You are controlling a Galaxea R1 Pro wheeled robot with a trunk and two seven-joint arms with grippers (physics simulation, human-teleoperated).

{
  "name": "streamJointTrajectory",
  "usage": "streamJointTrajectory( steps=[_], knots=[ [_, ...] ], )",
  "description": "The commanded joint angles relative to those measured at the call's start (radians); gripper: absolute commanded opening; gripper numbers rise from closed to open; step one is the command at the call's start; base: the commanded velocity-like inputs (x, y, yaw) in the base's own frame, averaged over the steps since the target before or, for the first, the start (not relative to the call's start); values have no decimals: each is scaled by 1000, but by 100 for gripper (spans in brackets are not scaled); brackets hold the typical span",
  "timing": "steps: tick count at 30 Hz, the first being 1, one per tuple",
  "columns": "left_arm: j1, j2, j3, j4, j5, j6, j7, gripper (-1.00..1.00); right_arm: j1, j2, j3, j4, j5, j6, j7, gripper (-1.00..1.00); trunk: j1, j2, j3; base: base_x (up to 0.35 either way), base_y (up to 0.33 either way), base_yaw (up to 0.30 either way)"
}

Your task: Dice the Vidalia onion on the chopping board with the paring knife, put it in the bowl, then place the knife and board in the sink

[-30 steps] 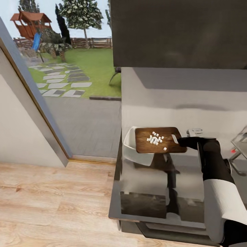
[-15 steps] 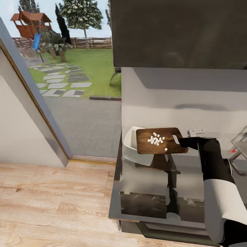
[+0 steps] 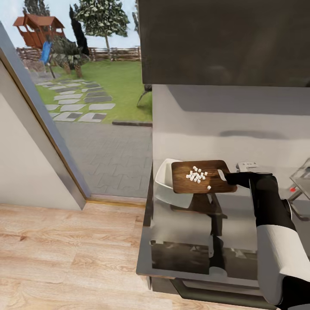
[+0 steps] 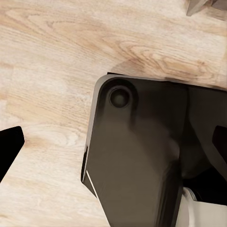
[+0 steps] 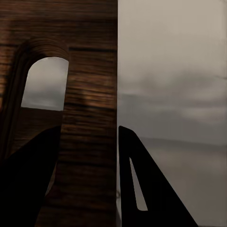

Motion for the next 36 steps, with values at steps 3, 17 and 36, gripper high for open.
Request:
streamJointTrajectory(
  steps=[3, 17, 36],
  knots=[
    [0, 0, -2, -1, 10, -1, -5, 100, -1, 0, -1, -1, 11, 3, 10, -100, 1, -2, -1, 136, 0, 0],
    [0, 0, -2, -1, 10, -1, -5, 100, -1, -1, -1, -1, 11, 1, 10, -100, 1, -2, -1, 80, 0, 0],
    [0, 0, -2, -1, 10, -1, -5, 100, -1, -1, 1, -1, 11, -1, 10, -100, 1, -2, -1, 0, 0, 0]
  ],
)
